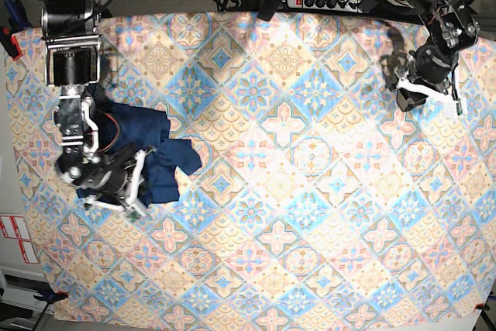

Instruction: Fold the T-shirt properly

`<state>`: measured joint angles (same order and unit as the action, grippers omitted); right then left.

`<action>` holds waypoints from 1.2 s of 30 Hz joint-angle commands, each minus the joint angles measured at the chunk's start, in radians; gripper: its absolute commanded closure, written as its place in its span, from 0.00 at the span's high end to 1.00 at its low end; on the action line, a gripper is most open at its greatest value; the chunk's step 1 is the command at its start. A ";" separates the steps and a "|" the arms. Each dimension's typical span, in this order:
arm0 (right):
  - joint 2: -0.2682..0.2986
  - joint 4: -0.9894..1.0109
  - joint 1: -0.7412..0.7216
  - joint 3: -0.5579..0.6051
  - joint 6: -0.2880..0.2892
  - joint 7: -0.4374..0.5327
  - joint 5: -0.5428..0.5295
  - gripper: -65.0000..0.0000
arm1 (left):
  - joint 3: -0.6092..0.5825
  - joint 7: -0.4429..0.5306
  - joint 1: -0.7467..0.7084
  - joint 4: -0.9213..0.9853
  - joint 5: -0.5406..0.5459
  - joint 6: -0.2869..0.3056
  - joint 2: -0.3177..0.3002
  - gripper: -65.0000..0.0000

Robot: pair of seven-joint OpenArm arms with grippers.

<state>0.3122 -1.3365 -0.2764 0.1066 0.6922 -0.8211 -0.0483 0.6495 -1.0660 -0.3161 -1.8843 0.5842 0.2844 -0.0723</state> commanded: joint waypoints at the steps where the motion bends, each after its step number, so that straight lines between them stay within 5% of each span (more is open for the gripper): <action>1: -0.008 -0.073 0.026 -0.032 0.006 -0.022 -0.003 0.13 | 0.002 0.016 0.004 -0.019 0.013 0.005 -0.011 0.26; 6: -0.069 -0.328 0.164 -0.175 0.006 -0.143 -0.003 0.13 | -0.017 0.016 -0.035 -0.022 0.013 0.006 -0.017 0.26; 13: -0.094 -0.529 0.426 -0.356 0.006 -0.162 -0.003 0.10 | -0.078 0.017 -0.154 -0.082 0.015 0.006 -0.077 0.26; 21: -0.178 -0.578 0.676 -0.568 0.006 -0.160 -0.003 0.05 | -0.079 0.022 -0.303 -0.126 0.015 0.006 -0.111 0.18; 33: -0.178 -0.605 0.997 -0.744 0.006 -0.159 -0.135 0.04 | -0.079 0.025 -0.529 -0.131 0.016 0.006 -0.103 0.10; 36: -0.178 -0.593 1.066 -0.747 0.006 -0.157 -0.135 0.04 | -0.090 0.025 -0.590 -0.133 0.015 0.006 -0.103 0.01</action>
<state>0.1223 -1.9190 0.7792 -0.6342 0.6979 -0.9874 -0.1734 0.5583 -1.0481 -0.8936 -1.9999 0.5987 0.2886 -0.1673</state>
